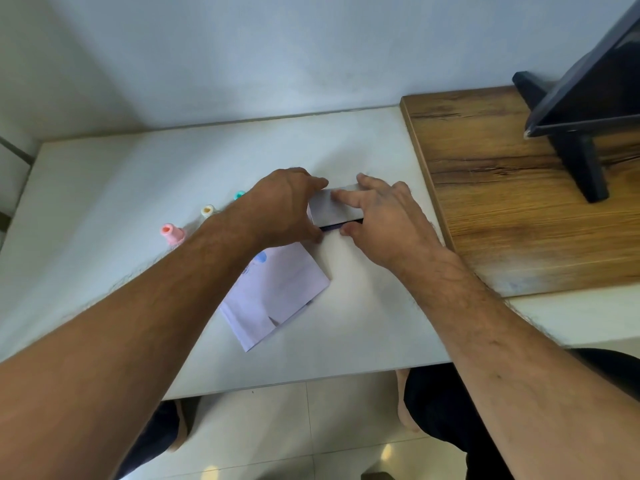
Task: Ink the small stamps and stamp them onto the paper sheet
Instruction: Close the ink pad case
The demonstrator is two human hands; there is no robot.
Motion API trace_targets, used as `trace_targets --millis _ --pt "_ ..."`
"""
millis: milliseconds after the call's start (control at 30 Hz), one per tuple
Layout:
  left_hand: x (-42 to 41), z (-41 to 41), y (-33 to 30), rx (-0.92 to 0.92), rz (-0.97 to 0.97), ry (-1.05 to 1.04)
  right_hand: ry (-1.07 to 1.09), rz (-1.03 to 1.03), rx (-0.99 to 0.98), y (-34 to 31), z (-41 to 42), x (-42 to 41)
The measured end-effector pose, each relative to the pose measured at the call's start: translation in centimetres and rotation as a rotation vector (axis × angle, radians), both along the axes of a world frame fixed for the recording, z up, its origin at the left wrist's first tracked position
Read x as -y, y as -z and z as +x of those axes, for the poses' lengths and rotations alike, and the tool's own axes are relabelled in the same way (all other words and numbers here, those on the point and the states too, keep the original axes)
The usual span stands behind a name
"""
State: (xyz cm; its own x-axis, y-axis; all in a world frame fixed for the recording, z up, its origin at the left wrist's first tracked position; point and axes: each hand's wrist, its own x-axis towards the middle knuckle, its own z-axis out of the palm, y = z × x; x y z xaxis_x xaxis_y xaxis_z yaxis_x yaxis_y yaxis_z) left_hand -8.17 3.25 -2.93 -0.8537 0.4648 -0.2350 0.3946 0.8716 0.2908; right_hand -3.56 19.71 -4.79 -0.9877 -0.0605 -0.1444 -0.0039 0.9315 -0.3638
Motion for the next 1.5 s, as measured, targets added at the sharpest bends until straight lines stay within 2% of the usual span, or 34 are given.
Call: trace_targets --millis 500,700,900,1300,1500 --pt "0.4 -0.4 0.0 -0.04 -0.053 -0.006 -0.067 -0.002 -0.065 0.0 -0.5 -0.1" --pt "0.5 0.3 -0.2 -0.08 -0.074 0.022 -0.078 0.015 -0.157 0.0 0.3 0.5" --pt "0.5 0.4 0.1 -0.089 -0.065 -0.008 -0.072 0.095 -0.113 -0.3 0.1 0.9" --pt "1.2 0.1 -0.5 -0.045 -0.062 -0.002 -0.085 0.11 -0.149 -0.5 0.7 1.7" --pt "0.9 0.5 -0.3 -0.098 -0.087 0.016 -0.034 0.083 -0.139 -0.4 0.8 1.9"
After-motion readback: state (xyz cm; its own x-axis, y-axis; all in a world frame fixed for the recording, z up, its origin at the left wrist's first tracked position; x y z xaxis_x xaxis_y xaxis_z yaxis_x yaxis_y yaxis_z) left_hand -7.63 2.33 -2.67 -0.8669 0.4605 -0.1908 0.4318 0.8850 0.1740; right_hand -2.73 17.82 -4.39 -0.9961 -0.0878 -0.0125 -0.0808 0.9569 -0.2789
